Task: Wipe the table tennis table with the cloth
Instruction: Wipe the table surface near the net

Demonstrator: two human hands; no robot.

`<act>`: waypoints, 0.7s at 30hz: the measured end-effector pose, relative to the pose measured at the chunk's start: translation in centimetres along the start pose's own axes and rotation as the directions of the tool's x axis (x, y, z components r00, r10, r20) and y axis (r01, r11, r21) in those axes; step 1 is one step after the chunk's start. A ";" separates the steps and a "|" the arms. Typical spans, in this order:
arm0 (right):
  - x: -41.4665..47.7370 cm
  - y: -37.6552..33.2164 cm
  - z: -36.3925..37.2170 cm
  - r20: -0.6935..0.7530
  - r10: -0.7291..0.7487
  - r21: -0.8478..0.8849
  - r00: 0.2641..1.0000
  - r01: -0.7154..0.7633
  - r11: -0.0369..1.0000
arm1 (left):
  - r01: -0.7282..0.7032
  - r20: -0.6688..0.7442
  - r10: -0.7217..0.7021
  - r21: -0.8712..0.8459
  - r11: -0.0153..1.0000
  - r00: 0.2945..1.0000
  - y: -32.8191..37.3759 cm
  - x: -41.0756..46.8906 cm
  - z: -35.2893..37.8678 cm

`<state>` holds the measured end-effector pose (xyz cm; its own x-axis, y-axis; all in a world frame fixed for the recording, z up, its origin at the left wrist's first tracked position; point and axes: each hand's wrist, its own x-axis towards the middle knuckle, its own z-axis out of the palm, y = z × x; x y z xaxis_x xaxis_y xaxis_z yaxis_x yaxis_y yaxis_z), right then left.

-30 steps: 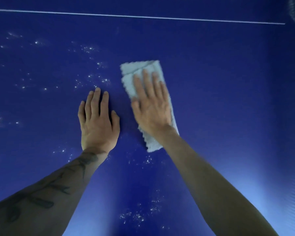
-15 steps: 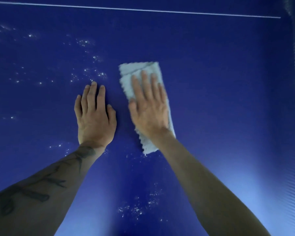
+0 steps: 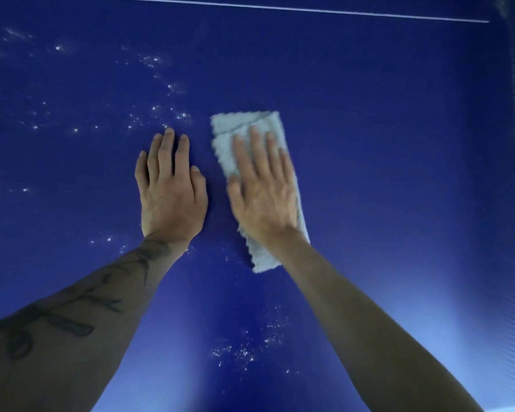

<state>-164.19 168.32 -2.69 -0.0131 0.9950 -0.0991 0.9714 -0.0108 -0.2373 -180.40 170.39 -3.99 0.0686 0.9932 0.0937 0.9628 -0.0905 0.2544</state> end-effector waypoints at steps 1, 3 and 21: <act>-1.3 -0.2 0.3 0.019 -0.073 -0.008 0.997 0.073 0.997 | -0.004 -0.011 0.004 0.001 1.000 1.000 0.0 0.0 0.0; -3.6 1.3 0.2 0.040 -0.118 -0.018 0.992 0.119 0.993 | -0.009 -0.027 0.009 0.000 1.000 1.000 0.0 0.0 0.1; -7.9 4.8 -1.2 0.044 -0.017 -0.034 0.999 0.018 0.999 | -0.048 0.082 0.047 0.010 0.999 0.996 -2.0 -10.9 -2.5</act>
<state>-159.15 160.53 -1.86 -0.0398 0.9896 -0.1380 0.9785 0.0106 -0.2060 -183.67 159.58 -3.14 0.1352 0.9905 0.0263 0.9611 -0.1375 0.2397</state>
